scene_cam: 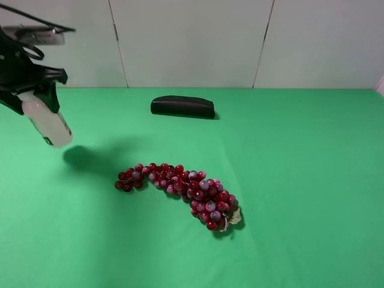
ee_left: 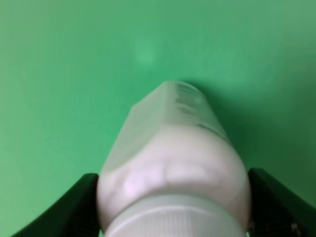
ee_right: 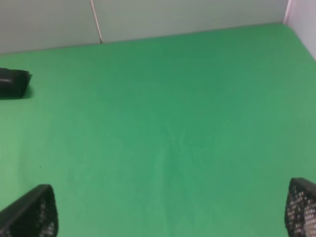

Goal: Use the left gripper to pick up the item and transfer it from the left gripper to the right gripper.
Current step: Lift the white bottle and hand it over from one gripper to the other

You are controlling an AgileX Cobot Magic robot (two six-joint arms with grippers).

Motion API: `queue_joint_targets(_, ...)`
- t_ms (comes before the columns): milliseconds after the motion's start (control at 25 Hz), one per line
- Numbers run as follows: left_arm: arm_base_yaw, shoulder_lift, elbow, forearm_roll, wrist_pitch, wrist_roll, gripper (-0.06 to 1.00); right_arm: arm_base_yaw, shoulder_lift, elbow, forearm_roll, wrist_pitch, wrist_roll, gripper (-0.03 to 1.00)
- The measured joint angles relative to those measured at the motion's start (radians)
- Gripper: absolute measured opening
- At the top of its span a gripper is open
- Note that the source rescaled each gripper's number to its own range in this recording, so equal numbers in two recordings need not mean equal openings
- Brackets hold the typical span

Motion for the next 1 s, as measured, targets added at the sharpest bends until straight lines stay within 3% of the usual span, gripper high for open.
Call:
queue_joint_targets(520, 0.0, -0.223, -0.001, -0.018, 0.134, 0.024, 0.0, 0.0, 0.0, 0.0, 0.0, 0.0, 0.0, 1.0)
queue_joint_targets(1000, 0.0, -0.225, -0.006, -0.311, 0.162, 0.179, 0.0, 0.0, 0.0, 0.0, 0.0, 0.0, 0.0, 1.0)
